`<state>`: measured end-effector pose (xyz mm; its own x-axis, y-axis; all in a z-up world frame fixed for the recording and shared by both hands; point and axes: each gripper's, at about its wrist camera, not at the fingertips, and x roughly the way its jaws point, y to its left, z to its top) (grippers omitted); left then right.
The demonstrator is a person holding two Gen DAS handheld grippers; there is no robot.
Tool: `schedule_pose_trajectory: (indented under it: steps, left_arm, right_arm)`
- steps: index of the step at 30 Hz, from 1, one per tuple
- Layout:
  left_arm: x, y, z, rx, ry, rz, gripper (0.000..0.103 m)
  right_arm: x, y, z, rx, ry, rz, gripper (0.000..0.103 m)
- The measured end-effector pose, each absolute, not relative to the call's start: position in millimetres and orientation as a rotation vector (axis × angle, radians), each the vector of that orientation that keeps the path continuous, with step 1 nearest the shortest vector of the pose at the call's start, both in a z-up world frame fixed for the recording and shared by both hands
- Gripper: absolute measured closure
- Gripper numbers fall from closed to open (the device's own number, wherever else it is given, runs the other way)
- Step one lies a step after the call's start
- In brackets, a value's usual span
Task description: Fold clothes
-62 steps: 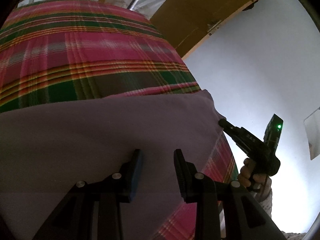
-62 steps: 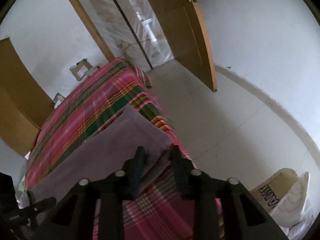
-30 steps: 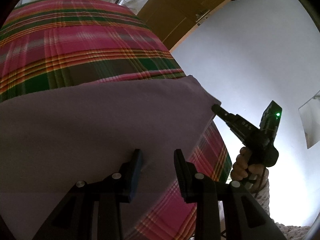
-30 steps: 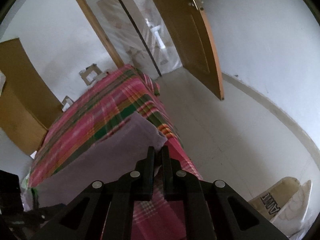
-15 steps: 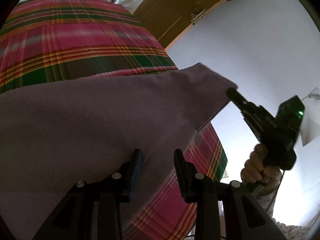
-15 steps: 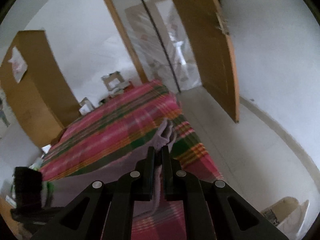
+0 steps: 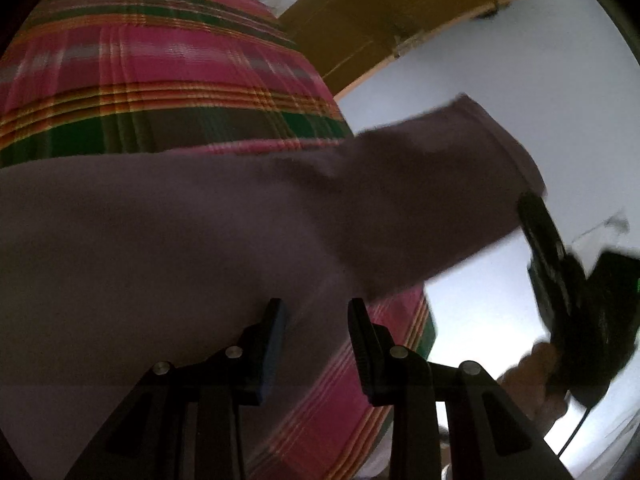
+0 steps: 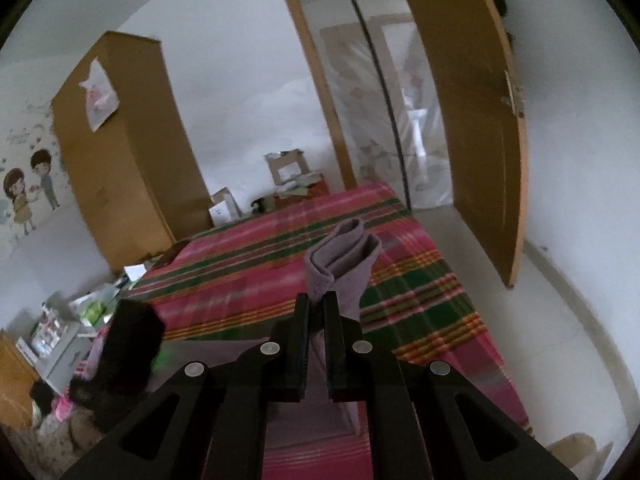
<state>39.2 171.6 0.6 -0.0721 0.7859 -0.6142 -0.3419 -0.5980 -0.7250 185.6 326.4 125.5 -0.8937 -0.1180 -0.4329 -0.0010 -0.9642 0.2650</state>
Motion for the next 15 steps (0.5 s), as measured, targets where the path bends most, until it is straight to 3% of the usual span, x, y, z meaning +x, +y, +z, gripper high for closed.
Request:
schedule_pose_trajectory:
  steps: [15]
  left_arm:
    - [-13, 207, -4, -1.453, -0.663, 1.717, 0.070]
  right_arm:
    - [197, 325, 122, 0.703, -0.437, -2.945, 0.096]
